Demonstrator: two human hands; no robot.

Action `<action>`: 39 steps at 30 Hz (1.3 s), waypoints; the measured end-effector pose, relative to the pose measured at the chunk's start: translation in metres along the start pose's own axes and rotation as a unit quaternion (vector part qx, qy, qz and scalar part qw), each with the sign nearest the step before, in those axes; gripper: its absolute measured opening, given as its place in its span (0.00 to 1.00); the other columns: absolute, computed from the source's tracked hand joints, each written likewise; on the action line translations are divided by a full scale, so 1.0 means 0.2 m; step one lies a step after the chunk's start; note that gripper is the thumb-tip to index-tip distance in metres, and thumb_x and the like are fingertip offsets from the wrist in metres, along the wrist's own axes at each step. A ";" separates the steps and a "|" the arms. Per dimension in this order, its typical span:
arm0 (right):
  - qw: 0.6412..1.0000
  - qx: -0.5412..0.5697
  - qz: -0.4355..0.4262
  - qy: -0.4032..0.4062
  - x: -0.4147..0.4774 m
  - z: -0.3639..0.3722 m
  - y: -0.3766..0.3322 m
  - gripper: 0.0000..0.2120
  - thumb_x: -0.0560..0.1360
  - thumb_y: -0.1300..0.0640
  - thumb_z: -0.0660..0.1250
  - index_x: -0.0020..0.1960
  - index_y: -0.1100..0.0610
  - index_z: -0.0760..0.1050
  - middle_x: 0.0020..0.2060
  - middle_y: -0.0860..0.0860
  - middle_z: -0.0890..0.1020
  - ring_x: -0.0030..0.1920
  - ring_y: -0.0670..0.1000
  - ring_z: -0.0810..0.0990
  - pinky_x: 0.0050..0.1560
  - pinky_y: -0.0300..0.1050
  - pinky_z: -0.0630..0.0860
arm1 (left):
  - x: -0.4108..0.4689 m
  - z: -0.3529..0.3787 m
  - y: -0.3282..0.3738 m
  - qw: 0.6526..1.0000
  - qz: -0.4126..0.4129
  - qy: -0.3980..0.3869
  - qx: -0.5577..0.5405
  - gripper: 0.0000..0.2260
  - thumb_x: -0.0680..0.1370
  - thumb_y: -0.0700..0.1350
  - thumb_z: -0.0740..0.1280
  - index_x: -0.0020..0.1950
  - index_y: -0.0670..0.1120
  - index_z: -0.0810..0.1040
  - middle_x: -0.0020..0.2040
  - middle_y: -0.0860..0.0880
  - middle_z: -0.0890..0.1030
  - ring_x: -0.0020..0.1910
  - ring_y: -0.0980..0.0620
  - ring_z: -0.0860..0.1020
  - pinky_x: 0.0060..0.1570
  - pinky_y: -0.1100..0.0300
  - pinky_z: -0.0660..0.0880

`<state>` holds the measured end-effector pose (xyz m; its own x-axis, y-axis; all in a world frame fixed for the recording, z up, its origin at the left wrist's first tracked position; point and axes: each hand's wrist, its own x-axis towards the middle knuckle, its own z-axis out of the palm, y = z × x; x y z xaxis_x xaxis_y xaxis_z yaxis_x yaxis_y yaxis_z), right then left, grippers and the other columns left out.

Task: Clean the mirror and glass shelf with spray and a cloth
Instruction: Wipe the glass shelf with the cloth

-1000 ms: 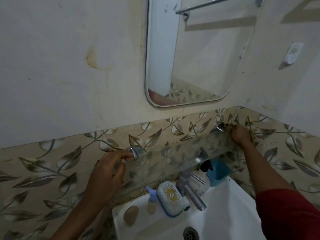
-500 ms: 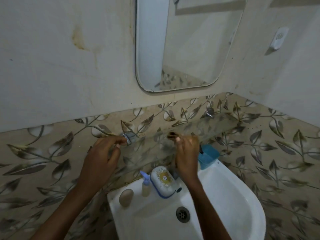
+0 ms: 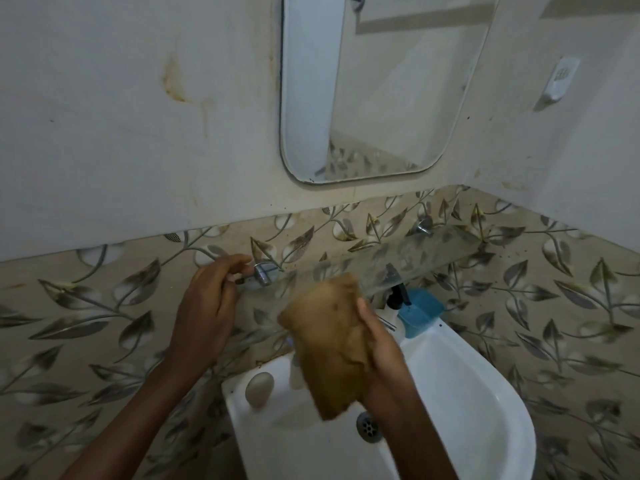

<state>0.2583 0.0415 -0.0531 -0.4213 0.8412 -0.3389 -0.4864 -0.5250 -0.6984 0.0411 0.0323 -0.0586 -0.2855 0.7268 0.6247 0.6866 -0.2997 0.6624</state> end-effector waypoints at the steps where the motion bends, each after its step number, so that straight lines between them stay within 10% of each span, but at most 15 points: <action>1: 1.000 0.002 -0.017 0.012 0.01 -0.07 -0.09 0.20 0.74 0.45 0.61 0.55 0.58 0.81 0.49 0.61 0.85 0.49 0.60 0.84 0.47 0.56 0.80 | 0.00 0.00 0.00 1.000 0.000 0.001 0.000 0.16 0.76 0.41 0.54 0.59 0.45 0.75 0.53 0.46 0.79 0.55 0.47 0.76 0.53 0.54 0.72; 4: 0.973 -0.027 -0.195 0.121 0.10 -0.25 -0.44 0.20 0.77 0.45 0.61 0.61 0.57 0.76 0.47 0.55 0.84 0.48 0.54 0.83 0.49 0.52 0.79 | 0.00 0.01 0.02 1.000 -0.002 -0.001 -0.002 0.16 0.75 0.40 0.54 0.58 0.45 0.75 0.52 0.48 0.79 0.55 0.47 0.76 0.54 0.51 0.73; 7: 0.852 -0.220 -0.403 0.252 0.27 -0.33 -0.80 0.13 0.79 0.50 0.58 0.54 0.56 0.76 0.30 0.47 0.81 0.29 0.42 0.78 0.33 0.40 0.77 | 0.00 0.01 0.03 1.000 -0.002 0.002 0.000 0.16 0.75 0.40 0.54 0.58 0.44 0.76 0.51 0.50 0.79 0.55 0.47 0.76 0.54 0.51 0.73; 11: 0.689 -0.561 -0.361 0.285 0.60 -0.50 -0.98 0.16 0.81 0.57 0.54 0.60 0.64 0.74 0.55 0.64 0.79 0.54 0.60 0.77 0.54 0.50 0.72 | 0.00 0.00 0.03 1.000 -0.007 -0.002 0.006 0.16 0.75 0.40 0.54 0.59 0.44 0.76 0.51 0.50 0.78 0.56 0.47 0.75 0.54 0.54 0.71; 19: 0.578 -0.700 -0.372 0.193 0.56 -0.31 -0.44 0.12 0.80 0.57 0.57 0.54 0.61 0.76 0.48 0.60 0.79 0.48 0.60 0.77 0.46 0.49 0.71 | 0.02 -0.03 0.02 0.994 -0.041 0.036 -0.097 0.16 0.76 0.35 0.54 0.57 0.51 0.74 0.49 0.52 0.81 0.51 0.59 0.78 0.51 0.68 0.73; 26: 0.531 -0.687 -0.493 0.057 0.23 0.20 0.24 0.13 0.78 0.59 0.58 0.55 0.58 0.79 0.52 0.54 0.83 0.54 0.51 0.80 0.58 0.44 0.69 | 0.07 -0.20 0.02 0.986 -0.054 0.061 -0.144 0.16 0.78 0.32 0.55 0.53 0.50 0.76 0.49 0.53 0.82 0.50 0.60 0.80 0.50 0.70 0.75; 31: 0.545 -0.617 -0.568 -0.029 0.12 0.44 0.57 0.12 0.77 0.58 0.58 0.51 0.58 0.80 0.45 0.53 0.84 0.49 0.50 0.79 0.57 0.44 0.71 | 0.08 -0.35 0.03 0.987 -0.052 0.083 -0.124 0.12 0.78 0.33 0.56 0.54 0.42 0.76 0.49 0.51 0.81 0.49 0.62 0.80 0.49 0.71 0.75; 35: 0.687 -0.582 -0.414 -0.133 0.06 0.54 0.60 0.15 0.80 0.47 0.53 0.49 0.53 0.75 0.43 0.53 0.81 0.46 0.52 0.77 0.49 0.54 0.73 | 0.07 -0.43 0.03 0.985 -0.061 0.093 -0.129 0.12 0.79 0.33 0.55 0.54 0.40 0.76 0.47 0.51 0.81 0.47 0.63 0.80 0.49 0.73 0.75; 39: 0.909 -0.332 -0.166 -0.191 0.02 0.54 0.50 0.10 0.79 0.50 0.59 0.46 0.50 0.78 0.32 0.51 0.81 0.31 0.45 0.79 0.35 0.43 0.77 | 0.06 -0.45 0.03 0.983 -0.073 0.087 -0.142 0.11 0.79 0.33 0.55 0.54 0.40 0.76 0.47 0.50 0.81 0.46 0.63 0.80 0.49 0.72 0.75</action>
<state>0.1251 -0.0227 -0.0558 -0.6326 0.7658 0.1155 -0.1201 0.0503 -0.9915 -0.0186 -0.0168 -0.0111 -0.4949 0.6656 0.5586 0.4218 -0.3780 0.8241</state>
